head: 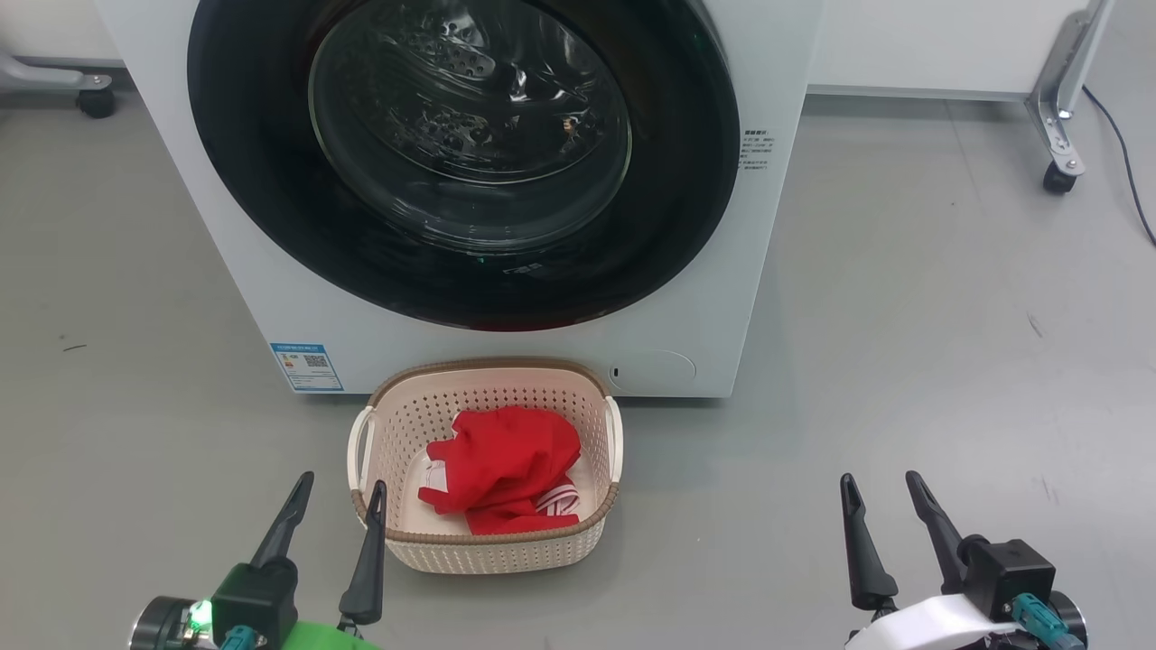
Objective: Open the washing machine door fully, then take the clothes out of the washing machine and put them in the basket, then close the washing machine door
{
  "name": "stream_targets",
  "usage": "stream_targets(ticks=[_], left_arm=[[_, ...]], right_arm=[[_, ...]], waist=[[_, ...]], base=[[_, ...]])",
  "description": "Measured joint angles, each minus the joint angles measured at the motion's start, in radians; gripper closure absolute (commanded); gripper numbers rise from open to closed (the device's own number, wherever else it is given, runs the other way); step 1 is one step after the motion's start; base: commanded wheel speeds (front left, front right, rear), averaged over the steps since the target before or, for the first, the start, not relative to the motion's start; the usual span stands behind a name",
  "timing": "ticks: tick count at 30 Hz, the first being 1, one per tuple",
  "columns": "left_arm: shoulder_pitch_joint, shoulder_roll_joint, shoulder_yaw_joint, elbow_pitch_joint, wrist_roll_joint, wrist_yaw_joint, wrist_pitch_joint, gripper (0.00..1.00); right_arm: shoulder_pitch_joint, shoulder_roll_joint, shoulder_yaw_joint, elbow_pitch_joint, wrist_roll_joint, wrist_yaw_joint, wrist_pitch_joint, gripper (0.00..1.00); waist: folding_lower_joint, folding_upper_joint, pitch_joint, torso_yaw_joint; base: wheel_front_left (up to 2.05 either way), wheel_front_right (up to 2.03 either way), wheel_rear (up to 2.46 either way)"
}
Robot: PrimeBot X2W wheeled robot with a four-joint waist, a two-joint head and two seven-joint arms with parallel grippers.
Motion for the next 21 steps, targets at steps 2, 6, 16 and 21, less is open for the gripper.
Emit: stream_targets(ticks=[2, 6, 16, 21], left_arm=[[0.005, 0.001, 0.0, -0.001, 0.0, 0.0, 0.0, 0.0], [0.012, 0.002, -0.004, -0.004, 0.0, 0.0, 0.0, 0.0], [0.012, 0.003, -0.006, -0.009, 0.0, 0.0, 0.0, 0.0], [0.012, 0.003, -0.009, -0.011, 0.0, 0.0, 0.002, 0.0]], right_arm=[[0.006, 0.001, 0.0, -0.006, -0.001, 0.0, 0.0, 0.0], [0.009, 0.004, -0.002, -0.014, -0.007, 0.0, 0.0, 0.0], [0.027, 0.006, -0.004, -0.023, -0.007, -0.001, 0.0, 0.0], [0.03, 0.008, -0.004, -0.027, -0.007, -0.001, 0.0, 0.0]], waist=[[0.0, 0.0, 0.001, 0.0], [0.0, 0.0, 0.002, 0.0], [0.0, 0.0, 0.0, -0.001], [0.0, 0.0, -0.003, -0.002]], base=[[0.0, 0.0, 0.0], [0.0, 0.0, 0.0], [0.0, 0.0, 0.0], [0.0, 0.0, 0.0]])
